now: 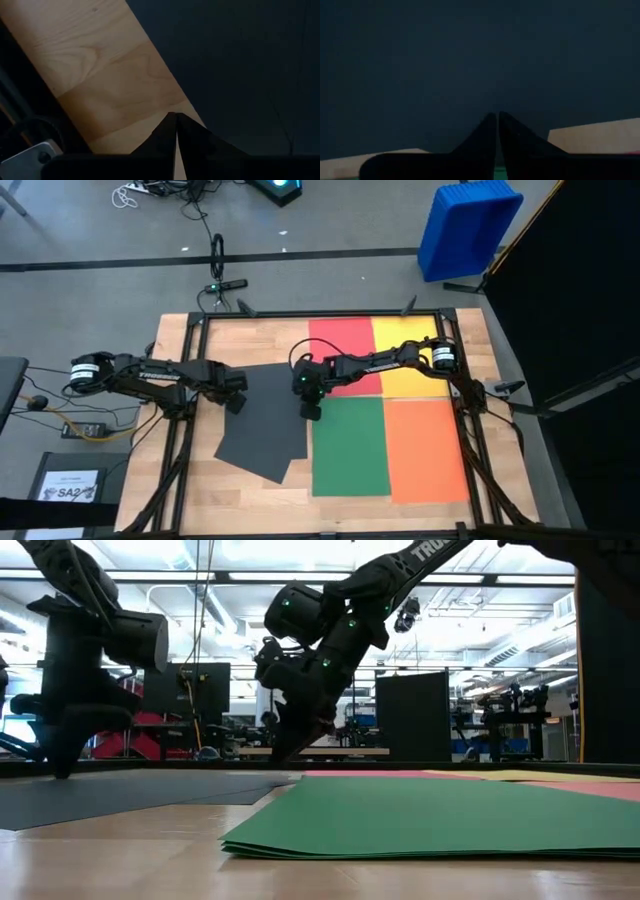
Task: Organize paper
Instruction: Adjust the black colored papers
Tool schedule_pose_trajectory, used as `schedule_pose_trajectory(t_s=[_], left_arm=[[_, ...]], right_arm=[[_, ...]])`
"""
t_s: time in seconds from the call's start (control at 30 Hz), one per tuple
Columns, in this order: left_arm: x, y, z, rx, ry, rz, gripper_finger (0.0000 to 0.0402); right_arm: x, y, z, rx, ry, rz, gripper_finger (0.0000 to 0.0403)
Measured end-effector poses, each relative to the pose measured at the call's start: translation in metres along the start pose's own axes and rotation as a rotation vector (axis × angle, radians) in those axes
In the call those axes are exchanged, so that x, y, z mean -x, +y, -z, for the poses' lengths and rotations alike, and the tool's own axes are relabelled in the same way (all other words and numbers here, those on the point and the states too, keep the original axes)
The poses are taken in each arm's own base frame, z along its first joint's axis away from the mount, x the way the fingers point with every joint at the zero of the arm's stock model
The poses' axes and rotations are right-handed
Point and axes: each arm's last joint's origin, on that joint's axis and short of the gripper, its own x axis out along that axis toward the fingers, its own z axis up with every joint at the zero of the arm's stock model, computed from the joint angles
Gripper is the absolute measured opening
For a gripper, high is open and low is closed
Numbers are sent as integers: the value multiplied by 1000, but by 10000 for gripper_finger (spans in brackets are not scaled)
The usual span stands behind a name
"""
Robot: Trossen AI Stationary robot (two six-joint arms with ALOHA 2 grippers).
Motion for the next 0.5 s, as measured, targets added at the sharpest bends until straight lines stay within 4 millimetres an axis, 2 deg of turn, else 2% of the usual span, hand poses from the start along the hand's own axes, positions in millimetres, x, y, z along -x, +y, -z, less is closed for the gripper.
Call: schedule_pose_trajectory(t_s=[0.2,0.5], left_arm=[[0,-1,0,-1,5,13,0],[1,-3,-1,0,16,46,0]], right_arm=[[1,-7,0,-9,11,-13,0],[1,-8,4,-2,42,-3,0]])
